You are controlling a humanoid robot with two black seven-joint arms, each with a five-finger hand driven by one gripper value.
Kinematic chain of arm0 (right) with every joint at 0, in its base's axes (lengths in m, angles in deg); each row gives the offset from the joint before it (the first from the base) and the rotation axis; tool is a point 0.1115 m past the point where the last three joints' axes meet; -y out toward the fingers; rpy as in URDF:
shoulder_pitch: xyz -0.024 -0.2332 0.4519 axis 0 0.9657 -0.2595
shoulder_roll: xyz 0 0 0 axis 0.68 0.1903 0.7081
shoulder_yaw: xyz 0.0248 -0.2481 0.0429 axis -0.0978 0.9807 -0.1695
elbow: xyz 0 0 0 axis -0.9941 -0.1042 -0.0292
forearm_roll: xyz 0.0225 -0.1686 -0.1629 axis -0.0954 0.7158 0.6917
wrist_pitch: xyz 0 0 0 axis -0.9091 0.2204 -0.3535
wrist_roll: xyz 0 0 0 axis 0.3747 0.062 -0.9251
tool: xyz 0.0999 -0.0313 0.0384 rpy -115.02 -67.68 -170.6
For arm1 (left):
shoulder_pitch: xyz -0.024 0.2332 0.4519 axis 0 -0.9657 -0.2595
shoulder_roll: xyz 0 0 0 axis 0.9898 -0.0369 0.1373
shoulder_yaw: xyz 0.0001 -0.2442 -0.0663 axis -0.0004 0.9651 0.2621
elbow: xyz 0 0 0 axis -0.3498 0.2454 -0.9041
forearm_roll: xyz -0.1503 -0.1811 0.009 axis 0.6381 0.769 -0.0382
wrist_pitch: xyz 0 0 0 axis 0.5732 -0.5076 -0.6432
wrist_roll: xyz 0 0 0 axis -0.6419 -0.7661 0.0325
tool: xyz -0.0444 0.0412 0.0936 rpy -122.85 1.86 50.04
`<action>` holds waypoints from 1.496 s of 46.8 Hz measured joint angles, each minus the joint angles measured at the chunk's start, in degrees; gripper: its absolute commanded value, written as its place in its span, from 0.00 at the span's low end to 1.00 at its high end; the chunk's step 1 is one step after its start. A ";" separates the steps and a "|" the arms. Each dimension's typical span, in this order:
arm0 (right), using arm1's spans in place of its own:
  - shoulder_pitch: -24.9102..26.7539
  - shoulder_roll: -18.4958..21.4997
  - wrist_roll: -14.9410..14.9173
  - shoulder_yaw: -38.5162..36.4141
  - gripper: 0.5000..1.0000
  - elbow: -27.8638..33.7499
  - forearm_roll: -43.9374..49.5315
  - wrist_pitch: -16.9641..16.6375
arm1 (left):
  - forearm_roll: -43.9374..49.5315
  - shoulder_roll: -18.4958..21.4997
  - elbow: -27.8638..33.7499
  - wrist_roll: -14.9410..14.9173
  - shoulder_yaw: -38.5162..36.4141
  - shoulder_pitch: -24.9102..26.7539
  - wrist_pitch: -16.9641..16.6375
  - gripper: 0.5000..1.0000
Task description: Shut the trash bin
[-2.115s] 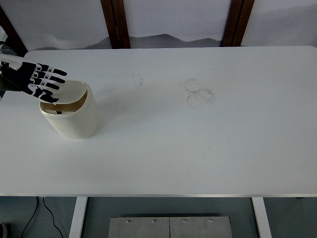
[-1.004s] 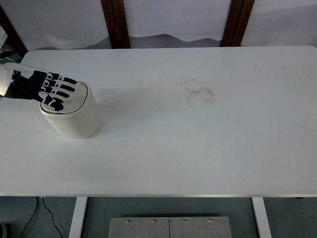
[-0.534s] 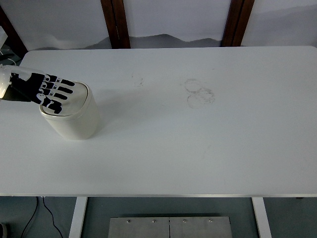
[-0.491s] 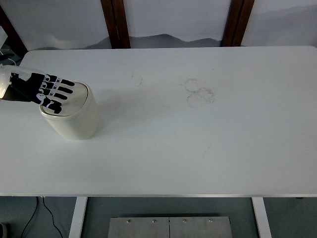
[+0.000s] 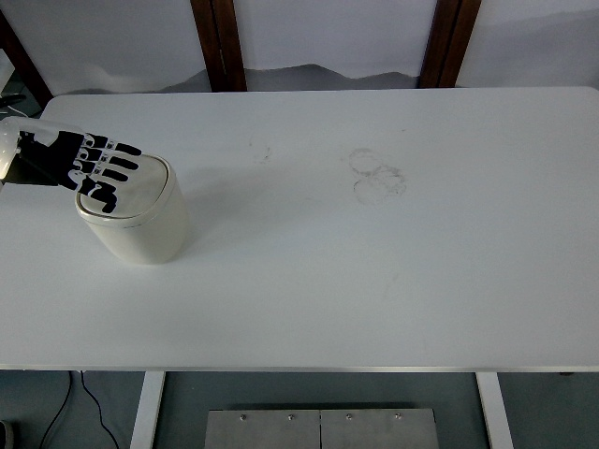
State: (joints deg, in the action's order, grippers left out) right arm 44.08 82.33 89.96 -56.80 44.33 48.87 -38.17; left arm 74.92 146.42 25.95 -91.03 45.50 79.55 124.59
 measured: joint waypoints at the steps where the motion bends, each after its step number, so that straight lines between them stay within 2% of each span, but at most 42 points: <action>1: 0.00 0.00 0.00 0.00 0.99 0.00 0.00 0.00 | 0.00 0.01 0.00 0.00 0.18 0.03 -0.01 1.00; 21: 0.00 0.00 0.00 -0.01 0.99 0.00 0.00 0.00 | 0.11 0.14 -0.86 -0.06 5.87 3.73 0.00 1.00; 29: 0.00 0.00 -0.01 -0.02 0.99 0.00 0.00 0.00 | 0.96 0.06 -3.76 0.25 10.89 3.35 -0.01 1.00; 37: 0.00 0.00 0.00 0.00 0.99 0.01 0.00 0.00 | 5.03 -0.51 -8.21 4.52 14.31 3.06 -0.02 1.00; 49: 0.07 0.00 0.00 0.00 0.99 0.00 0.00 0.00 | 8.93 -0.85 -13.42 14.52 17.41 1.27 -0.02 1.00; 53: 0.09 0.00 -0.01 -0.05 0.99 -0.01 0.00 0.00 | 9.60 -0.86 -14.42 16.70 18.08 0.15 -0.02 1.00; 58: 0.18 0.00 -0.01 -0.07 0.99 -0.01 0.00 0.02 | 12.57 -0.86 -16.49 18.30 19.53 -1.87 -0.02 1.00; 70: 0.26 -0.02 0.00 -0.09 0.99 0.01 0.00 0.03 | 23.00 -0.63 -21.31 19.18 22.67 -8.83 -0.01 1.00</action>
State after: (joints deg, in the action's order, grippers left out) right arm 44.33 82.31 89.96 -56.89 44.34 48.87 -38.15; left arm 97.93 145.79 4.64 -71.84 68.18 70.71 124.58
